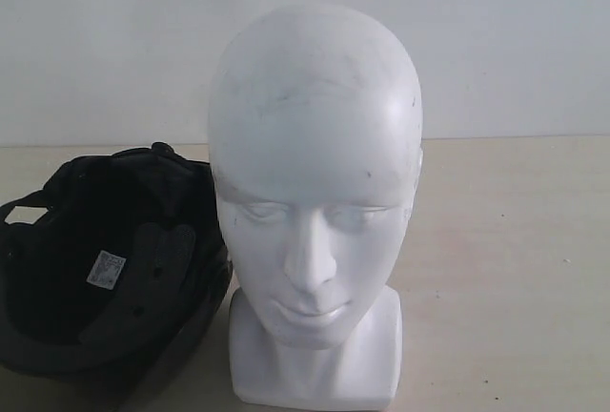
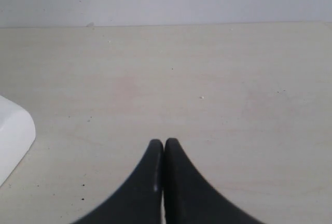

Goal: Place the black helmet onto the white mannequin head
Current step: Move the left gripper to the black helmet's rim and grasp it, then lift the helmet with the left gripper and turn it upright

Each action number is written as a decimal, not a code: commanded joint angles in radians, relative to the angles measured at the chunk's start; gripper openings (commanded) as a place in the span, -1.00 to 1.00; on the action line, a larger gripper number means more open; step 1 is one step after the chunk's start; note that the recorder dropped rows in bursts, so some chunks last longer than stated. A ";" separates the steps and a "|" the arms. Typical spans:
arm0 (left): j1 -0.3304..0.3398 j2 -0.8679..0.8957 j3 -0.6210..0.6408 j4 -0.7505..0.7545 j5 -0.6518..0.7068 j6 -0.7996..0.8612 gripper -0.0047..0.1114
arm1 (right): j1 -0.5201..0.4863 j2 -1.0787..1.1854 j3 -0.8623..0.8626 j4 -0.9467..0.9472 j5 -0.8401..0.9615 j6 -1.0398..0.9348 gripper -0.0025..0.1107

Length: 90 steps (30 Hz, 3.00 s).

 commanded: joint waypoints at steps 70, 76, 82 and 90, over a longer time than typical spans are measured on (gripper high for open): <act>-0.420 0.861 -0.120 -0.129 -0.205 0.092 0.29 | 0.002 -0.004 -0.001 -0.001 -0.005 -0.007 -0.96; -0.355 0.862 -0.126 -0.129 -0.126 0.094 0.29 | 0.002 -0.004 -0.001 -0.001 -0.005 -0.007 -0.96; -0.351 0.862 -0.126 -0.129 -0.117 0.094 0.28 | 0.002 -0.004 -0.001 -0.001 -0.005 -0.007 -0.96; -0.337 0.862 -0.126 -0.129 -0.122 0.094 0.25 | 0.002 -0.004 -0.001 -0.001 -0.005 -0.007 -0.96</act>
